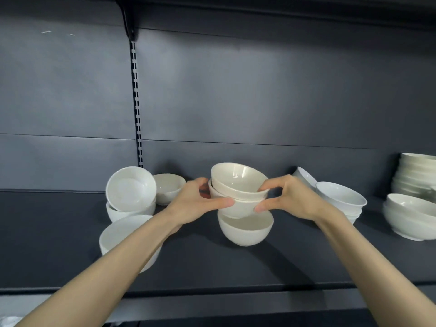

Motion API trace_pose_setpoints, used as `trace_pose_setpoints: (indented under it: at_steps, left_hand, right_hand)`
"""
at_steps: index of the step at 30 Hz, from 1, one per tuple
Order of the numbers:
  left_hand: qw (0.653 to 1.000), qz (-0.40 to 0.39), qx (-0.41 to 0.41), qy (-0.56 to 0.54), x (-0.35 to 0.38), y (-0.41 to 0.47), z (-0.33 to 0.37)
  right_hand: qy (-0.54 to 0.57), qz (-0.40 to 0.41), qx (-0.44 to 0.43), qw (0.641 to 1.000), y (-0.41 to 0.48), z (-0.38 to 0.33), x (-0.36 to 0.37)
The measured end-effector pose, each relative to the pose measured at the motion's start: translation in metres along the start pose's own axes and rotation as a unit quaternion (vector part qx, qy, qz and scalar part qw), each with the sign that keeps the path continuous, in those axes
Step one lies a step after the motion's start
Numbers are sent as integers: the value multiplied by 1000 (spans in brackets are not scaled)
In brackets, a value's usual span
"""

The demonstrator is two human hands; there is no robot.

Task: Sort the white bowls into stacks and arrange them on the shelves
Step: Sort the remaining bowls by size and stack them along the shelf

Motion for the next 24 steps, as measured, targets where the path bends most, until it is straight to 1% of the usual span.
trace_pose_setpoints:
  at_steps: [6,11,16,19,21,24]
  left_hand:
    - [998,37,-11,-41,30,-4,-15]
    - [996,80,-18,-33,35,-10,-31]
    - [992,78,-20,-101,44,-13,-40]
    - [989,73,-19,-127,49,-13,-43]
    - [986,64,-24,-150,52,-13,-46]
    - [984,61,-22,-167,53,-14,-46]
  right_hand:
    - [16,-44,1,999,-19,24,-3]
    - [15,-78,-11,997,-19,35,6]
    - [17,-92,-15,995,-15,44,9]
    - [33,-77,-13,996,-15,50,9]
    - [62,-67,0,996,-18,58,10]
    - [165,-37,10,986,-23,64,12]
Point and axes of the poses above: each hand's wrist, its own y-axis towards the middle knuckle, its own x-axis out of the palm, z = x × y, the point moved 10 cm from there along y, towards the middle knuckle, and after that the axes turned 13 degrees about -x, right-handed, at the moved point
